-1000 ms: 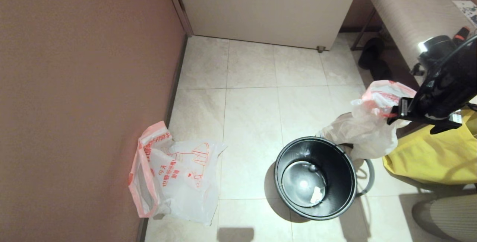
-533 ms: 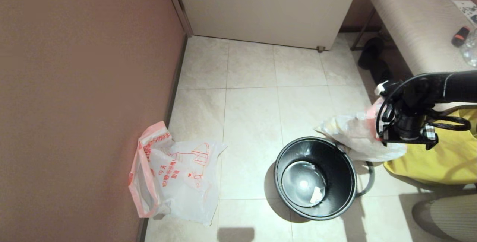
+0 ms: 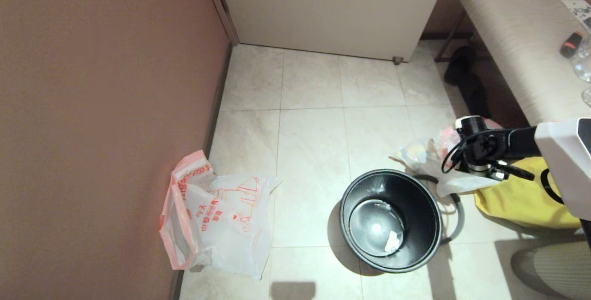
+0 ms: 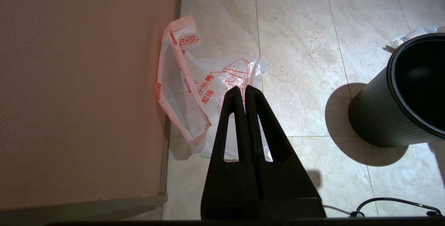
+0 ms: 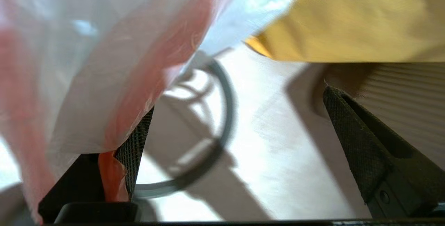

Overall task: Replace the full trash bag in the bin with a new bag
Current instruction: Place the trash bag on the floor

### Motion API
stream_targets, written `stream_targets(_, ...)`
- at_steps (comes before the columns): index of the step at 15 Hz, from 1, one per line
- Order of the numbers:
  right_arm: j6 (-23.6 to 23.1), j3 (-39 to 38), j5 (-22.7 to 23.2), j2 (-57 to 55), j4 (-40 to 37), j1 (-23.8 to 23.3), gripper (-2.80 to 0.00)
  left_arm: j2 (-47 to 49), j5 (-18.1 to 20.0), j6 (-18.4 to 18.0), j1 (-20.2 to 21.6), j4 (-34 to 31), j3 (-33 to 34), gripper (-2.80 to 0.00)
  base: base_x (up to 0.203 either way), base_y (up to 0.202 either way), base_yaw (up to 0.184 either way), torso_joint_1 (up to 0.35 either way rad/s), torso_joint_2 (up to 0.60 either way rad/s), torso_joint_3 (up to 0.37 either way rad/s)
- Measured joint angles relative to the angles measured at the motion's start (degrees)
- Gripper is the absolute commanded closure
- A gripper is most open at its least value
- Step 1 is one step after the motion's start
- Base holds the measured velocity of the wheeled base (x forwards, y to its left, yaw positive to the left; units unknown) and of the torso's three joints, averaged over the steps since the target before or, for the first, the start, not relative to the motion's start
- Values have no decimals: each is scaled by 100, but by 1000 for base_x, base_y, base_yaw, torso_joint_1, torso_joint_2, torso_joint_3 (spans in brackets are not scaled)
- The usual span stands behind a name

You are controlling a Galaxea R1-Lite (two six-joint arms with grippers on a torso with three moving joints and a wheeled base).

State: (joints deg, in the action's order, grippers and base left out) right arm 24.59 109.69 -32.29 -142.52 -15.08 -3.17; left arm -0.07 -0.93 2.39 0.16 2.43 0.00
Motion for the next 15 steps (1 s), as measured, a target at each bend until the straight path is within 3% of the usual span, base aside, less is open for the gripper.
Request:
stream_targets(2,401,-559,703,521,619,-56,-280,0,2,0,0,-1,0,0,0,0,0,0,0,0)
stream_targets(4,1129,-1231,1548,1287,787,-192,-280,0,2,0,0,-1,0,0,0,0,0,0,0,0)
stream_targets(7,2178,-2508,3351,2431,850,-635,-280,0,2,-2,0,-1,0,0,0,0,0,0,0,0)
stream_targets(9,2099,-3018,4511,2931,739,-868,-280,0,4,0,0,-1,0,0,0,0,0,0,0,0)
stream_targets(10,1792,-3090,4631,3019,561,-897,-280,0,2,-1,0,-1,0,0,0,0,0,0,0,0)
stream_targets(12,1194,-3091,4058,3000,255,-909,-280,0,1,1,0,0,0,0,0,0,0,0,0,0)
stream_targets(15,18,-3030,1680,2995,-177,-781,-280,0,2,0,0,0,0,0,0,0,0,0,0,0)
